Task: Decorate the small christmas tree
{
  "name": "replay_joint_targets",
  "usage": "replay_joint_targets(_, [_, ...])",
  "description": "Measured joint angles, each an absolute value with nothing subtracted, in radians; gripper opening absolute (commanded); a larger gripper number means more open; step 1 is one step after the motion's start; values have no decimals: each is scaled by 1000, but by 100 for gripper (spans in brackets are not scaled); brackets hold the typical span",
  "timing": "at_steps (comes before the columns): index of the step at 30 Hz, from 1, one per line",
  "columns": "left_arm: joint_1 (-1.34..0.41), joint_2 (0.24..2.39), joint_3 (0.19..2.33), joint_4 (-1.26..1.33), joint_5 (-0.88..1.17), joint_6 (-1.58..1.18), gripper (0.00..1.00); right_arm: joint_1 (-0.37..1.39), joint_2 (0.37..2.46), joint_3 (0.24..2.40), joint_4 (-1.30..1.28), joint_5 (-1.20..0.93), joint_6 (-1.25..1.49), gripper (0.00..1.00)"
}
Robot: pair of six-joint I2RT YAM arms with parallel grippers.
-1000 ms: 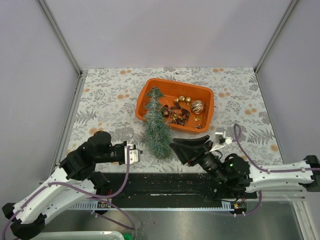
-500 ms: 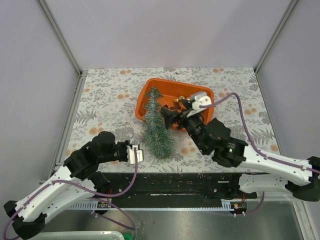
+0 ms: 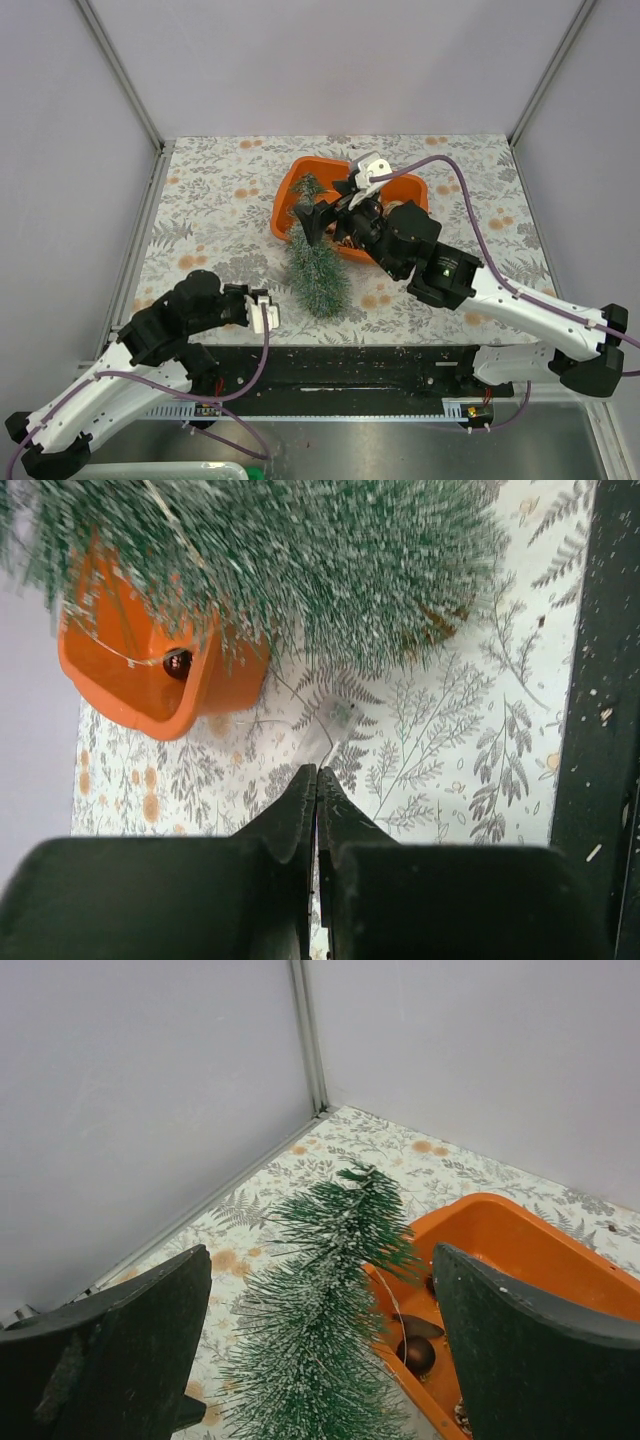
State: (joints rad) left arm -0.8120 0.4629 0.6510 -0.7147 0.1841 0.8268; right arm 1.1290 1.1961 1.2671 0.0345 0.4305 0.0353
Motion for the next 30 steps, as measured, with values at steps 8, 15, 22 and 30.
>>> replay_joint_targets(8, [-817, 439, 569, -716, 107, 841, 0, 1124, 1318, 1331, -4, 398, 68, 94])
replay_joint_targets(15, [-817, 414, 567, -664, 16, 783, 0, 1118, 1402, 1338, -69, 411, 68, 78])
replay_joint_targets(22, [-817, 428, 567, -566, -37, 675, 0, 1099, 1309, 1200, 43, 356, 76, 54])
replay_joint_targets(30, [-816, 509, 598, -488, -30, 667, 0, 1024, 1077, 1002, 147, 167, 98, 52])
